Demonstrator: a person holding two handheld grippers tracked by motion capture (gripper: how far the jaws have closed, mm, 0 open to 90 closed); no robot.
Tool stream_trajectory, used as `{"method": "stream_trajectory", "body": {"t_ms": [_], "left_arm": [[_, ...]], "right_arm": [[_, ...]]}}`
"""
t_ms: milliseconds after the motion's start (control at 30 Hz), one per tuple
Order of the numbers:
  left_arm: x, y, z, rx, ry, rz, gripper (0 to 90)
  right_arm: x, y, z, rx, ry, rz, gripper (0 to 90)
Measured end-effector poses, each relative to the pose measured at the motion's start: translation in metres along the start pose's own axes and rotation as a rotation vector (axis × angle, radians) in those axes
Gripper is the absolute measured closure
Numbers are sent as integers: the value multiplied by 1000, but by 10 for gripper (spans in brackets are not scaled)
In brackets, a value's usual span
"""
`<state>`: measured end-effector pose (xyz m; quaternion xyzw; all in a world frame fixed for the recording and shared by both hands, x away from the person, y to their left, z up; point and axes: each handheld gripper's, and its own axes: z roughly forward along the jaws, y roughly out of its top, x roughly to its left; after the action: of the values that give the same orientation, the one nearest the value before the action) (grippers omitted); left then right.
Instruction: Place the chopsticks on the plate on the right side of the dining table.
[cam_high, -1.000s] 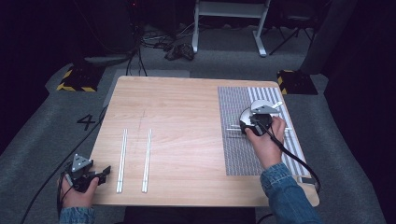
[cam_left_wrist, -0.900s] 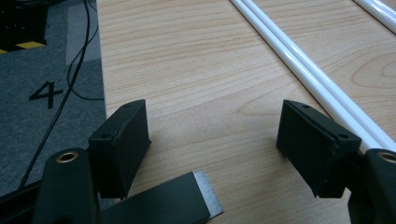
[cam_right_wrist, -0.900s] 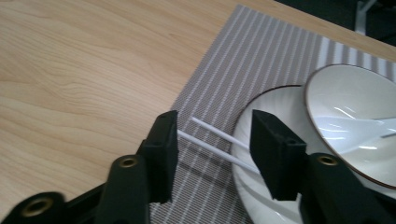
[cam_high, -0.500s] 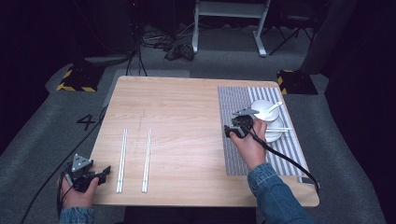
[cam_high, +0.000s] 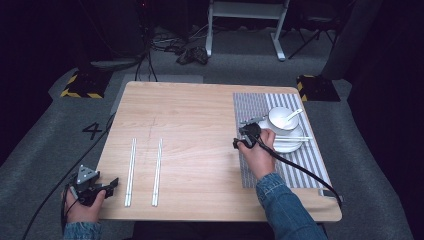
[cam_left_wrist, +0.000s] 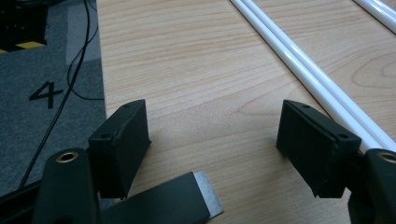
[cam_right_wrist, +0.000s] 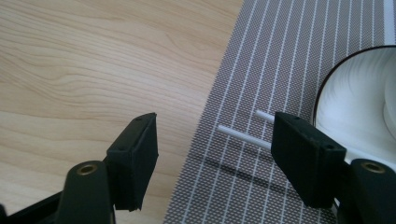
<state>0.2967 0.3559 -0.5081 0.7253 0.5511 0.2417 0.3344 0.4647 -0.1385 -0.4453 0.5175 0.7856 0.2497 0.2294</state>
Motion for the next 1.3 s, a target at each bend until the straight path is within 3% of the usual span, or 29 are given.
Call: {"method": "stream_trajectory", "body": {"t_ms": [100,700,1300], "left_arm": [[0,0,0,0,0,0,251],[0,0,0,1,-1,1,250],[0,0,0,1,-2,2,249]], "right_arm": [[-4,1,6,19,-30,14,323],[-19,11,24,63,-91,56,323],[-35,12,25,67,-151,106,333]]}}
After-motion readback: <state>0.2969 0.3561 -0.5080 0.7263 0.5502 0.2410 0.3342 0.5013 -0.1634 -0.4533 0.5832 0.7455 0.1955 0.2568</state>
